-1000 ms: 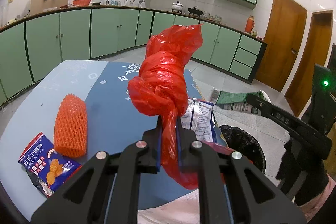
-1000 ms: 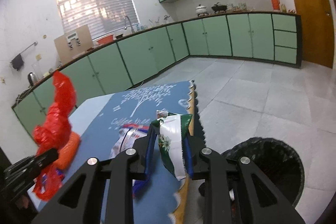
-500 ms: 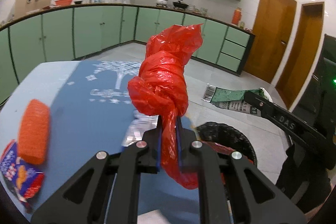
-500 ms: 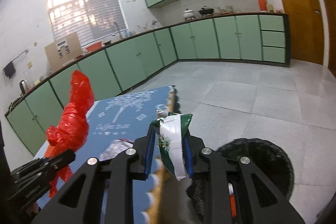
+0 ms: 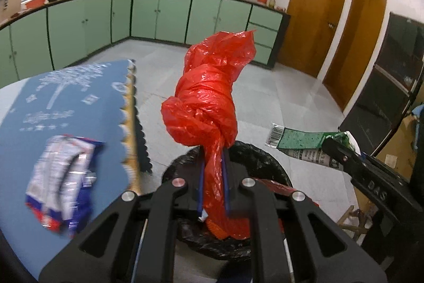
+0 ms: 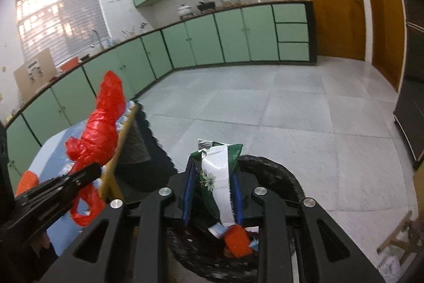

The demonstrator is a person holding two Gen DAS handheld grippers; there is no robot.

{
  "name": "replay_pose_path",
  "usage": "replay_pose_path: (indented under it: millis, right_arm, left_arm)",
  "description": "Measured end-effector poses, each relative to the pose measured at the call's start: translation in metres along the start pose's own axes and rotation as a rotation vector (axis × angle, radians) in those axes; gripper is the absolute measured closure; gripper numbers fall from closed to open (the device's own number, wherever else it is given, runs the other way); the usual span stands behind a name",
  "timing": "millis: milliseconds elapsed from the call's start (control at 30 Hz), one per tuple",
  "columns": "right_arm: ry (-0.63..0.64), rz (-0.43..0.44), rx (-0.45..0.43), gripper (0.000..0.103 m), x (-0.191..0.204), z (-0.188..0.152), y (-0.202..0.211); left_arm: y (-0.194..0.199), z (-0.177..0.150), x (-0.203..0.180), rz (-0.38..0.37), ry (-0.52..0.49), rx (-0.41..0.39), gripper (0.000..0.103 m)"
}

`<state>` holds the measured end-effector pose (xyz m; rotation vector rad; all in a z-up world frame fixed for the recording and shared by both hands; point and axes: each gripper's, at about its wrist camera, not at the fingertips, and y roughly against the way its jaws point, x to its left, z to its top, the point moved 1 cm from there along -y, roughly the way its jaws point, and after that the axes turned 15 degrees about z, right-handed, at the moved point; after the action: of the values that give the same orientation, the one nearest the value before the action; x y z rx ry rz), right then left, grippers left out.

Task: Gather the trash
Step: 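Carry the red bag and green-white packet to the black bin and release them, then return both tools to the table over the remaining trash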

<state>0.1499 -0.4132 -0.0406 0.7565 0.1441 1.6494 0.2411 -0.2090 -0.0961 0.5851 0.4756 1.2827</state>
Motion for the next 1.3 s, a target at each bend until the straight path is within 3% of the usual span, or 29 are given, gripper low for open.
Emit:
replay_pose_path:
  millis: [167, 267, 333, 367, 500, 700, 833, 967, 1100, 1300]
  right_arm:
    - [-0.041, -0.023, 0.054, 0.078, -0.033, -0.006, -0.018]
    - [-0.056, -0.031, 0.081, 0.076, -0.048, -0.008, -0.028]
    - [-0.064, -0.038, 0.093, 0.073, -0.055, -0.008, -0.031]
    - [-0.065, -0.04, 0.091, 0.071, -0.058, -0.007, -0.031]
    - [-0.066, -0.045, 0.069, 0.059, -0.064, -0.004, -0.027]
    - [-0.066, -0.035, 0.04, 0.057, -0.059, 0.005, -0.018]
    - [-0.035, -0.027, 0.009, 0.044, -0.04, 0.01, -0.003]
    - [-0.005, -0.012, -0.028, 0.022, -0.012, 0.018, 0.012]
    - [0.04, 0.037, -0.04, 0.014, 0.03, 0.019, 0.016]
    - [0.111, 0.159, 0.005, 0.006, 0.117, 0.01, -0.004]
  left_arm:
    - [-0.049, 0.004, -0.034, -0.005, -0.04, 0.064, 0.093]
    - [-0.075, 0.007, -0.047, -0.022, -0.062, 0.112, 0.087]
    - [-0.085, 0.01, -0.049, -0.023, -0.07, 0.126, 0.076]
    - [-0.089, 0.011, -0.05, -0.028, -0.073, 0.134, 0.061]
    - [-0.085, 0.013, -0.049, -0.048, -0.078, 0.113, 0.049]
    - [-0.063, 0.021, -0.046, -0.058, -0.06, 0.072, 0.049]
    - [-0.026, 0.026, -0.031, -0.043, -0.037, 0.003, 0.048]
    - [0.02, 0.029, 0.011, 0.006, 0.008, -0.085, 0.039]
    - [0.059, 0.025, 0.063, 0.096, 0.036, -0.141, 0.035]
    - [0.101, 0.013, 0.164, 0.284, 0.119, -0.134, 0.033]
